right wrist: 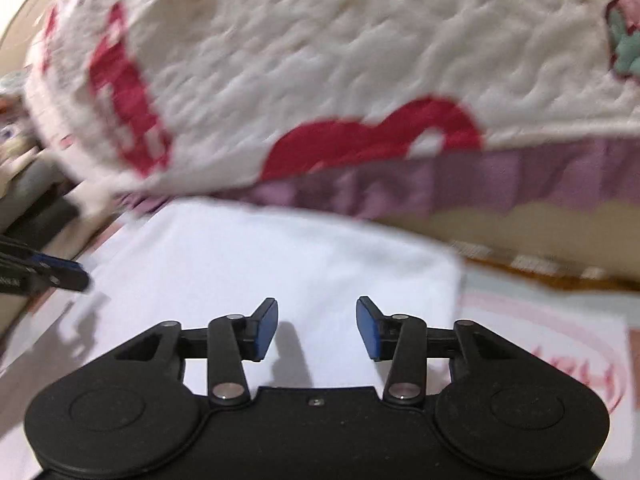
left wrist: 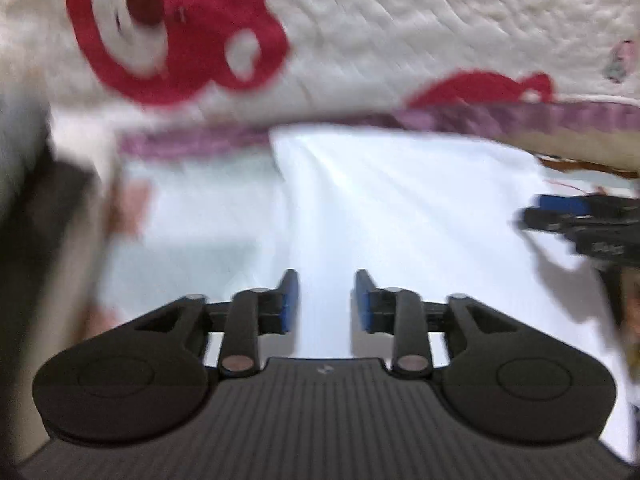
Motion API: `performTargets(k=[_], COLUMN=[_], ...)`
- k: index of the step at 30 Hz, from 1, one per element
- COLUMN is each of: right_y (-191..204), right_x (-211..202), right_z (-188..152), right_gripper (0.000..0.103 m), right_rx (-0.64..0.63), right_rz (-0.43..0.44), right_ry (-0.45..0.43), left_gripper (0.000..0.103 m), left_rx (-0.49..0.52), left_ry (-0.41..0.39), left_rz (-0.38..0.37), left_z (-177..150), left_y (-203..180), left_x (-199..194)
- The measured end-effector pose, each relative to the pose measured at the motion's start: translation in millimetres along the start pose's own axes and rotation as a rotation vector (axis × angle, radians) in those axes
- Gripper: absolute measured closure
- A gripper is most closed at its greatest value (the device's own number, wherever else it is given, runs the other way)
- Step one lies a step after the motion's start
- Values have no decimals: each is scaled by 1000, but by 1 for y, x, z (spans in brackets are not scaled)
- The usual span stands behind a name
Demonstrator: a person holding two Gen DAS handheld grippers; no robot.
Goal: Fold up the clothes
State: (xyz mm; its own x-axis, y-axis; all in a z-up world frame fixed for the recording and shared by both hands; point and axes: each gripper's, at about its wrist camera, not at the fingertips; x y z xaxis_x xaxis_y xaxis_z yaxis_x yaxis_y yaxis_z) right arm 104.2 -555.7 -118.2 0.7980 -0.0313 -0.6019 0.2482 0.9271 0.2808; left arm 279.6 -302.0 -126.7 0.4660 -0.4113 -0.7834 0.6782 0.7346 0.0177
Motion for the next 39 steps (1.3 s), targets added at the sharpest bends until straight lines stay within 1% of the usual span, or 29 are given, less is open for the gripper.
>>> performTargets(k=[2,3,5,6,8,10,11,13,15,17,19,22,25,27,28,31,33,35,38,39], right_y=[10,14,23,27,36,50,58,76,94,108,115,124,134,141,144,134,134,134,136,136], right_x=[-3,-6,-11,-14,-22,-32,-37,-47,-56,-53,-39,-18,3,18,25,30,33,36,36,34], right_z=[-10,-13,-18,-21,-28,-40,-47,-64,-76,-79,-71,-59,-46,-38,-34,-30,-30,-30,-30,-31], right_gripper=[51,49,49,49,49,48,47,42,42,41,41,39,39,39,39,38,38,36,36,36], right_rx=[-10,-14,-22,-25,6,-9,-22,-46,-95,-161,-185,-221,-257,-281,-292,-243,-264,-274,-271,-271], right_rz=[38,31,15,9,51,83,102,118,116,123,129,137,146,152,155,190,201,211,209,205], right_ry=[40,40,38,38,58,89,107,136,131,114,119,126,133,138,140,116,104,95,94,96], left_gripper=[65,65,60,61,64,64,64,64,63,64,65,65,66,66,66,65,65,64,63,63], left_rx=[69,120,145,154,115,73,26,-50,-3,34,18,-18,-45,-82,-85,-95,-84,-50,-63,-54], left_ry=[16,13,-20,-34,-25,-16,-13,-54,-123,-163,-161,-99,-65,-54,-58,-73,-103,-118,-154,-163], left_rz=[81,177,256,293,331,363,319,181,86,25,-58,-147,-104,-41,-27,13,46,125,206,229], left_z=[-19,-26,-31,-33,-35,-36,-35,-39,-45,-43,-37,-20,-3,11,16,29,35,39,43,44], left_y=[-8,-12,-6,-3,13,28,36,47,39,31,28,25,19,19,21,23,20,16,12,10], left_x=[6,6,5,4,-4,-12,-22,-44,-60,-61,-52,-27,4,23,28,45,51,61,61,58])
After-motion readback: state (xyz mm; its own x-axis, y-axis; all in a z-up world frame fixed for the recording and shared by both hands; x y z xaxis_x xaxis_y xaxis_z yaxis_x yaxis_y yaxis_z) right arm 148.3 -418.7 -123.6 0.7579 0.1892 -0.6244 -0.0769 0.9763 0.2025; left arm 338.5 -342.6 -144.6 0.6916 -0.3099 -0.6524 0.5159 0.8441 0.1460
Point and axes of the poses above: each gripper's, at about its wrist camera, not at the fingertips, and x roughly the way its jaws point, y to its left, z to its top, and after that the axes turned 9 degrees about z, right-handed
